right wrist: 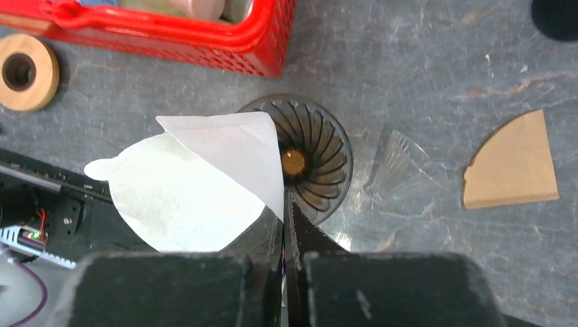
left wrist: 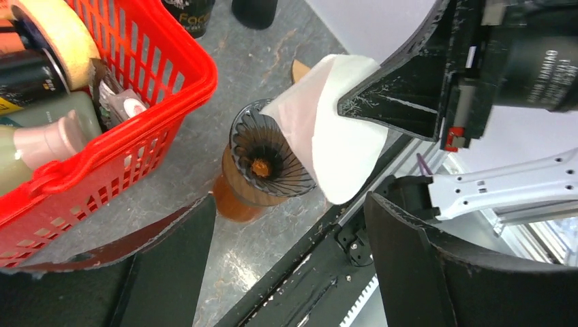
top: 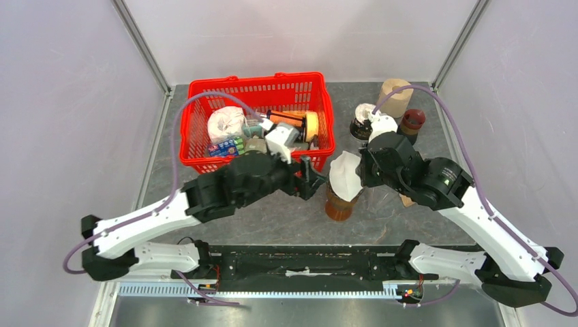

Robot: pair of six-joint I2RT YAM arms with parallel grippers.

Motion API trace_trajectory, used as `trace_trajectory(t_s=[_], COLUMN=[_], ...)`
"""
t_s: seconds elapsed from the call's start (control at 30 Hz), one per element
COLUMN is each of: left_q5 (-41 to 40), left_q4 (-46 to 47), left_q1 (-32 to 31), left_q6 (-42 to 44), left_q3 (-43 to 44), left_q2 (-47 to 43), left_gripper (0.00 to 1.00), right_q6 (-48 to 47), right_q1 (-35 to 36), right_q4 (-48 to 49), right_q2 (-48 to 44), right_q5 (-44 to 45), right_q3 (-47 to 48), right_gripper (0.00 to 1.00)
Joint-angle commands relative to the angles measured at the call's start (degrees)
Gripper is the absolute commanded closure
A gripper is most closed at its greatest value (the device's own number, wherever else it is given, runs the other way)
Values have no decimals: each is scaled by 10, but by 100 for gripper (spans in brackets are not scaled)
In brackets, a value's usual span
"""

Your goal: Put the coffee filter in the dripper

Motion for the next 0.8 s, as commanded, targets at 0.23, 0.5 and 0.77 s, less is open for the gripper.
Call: trace_trajectory(t_s=[0.23, 0.5, 0.77], left_q5=[-206, -229, -246], left_q4=[-44, -37, -28], left_q1=[-1, 1, 0], left_q6=[-50, -66, -62], left_q3=[-127, -178, -201], left_q2=[-98, -113, -142], left_gripper=[12, 11, 10], right_q6=[-1, -12, -42], right_q1=[-2, -27, -96], right_q4=[-142, -176, -143], right_q2=[58, 104, 153], right_q5=[-69, -76, -124], right_q3=[61, 87, 81], right_gripper=[100, 100, 100])
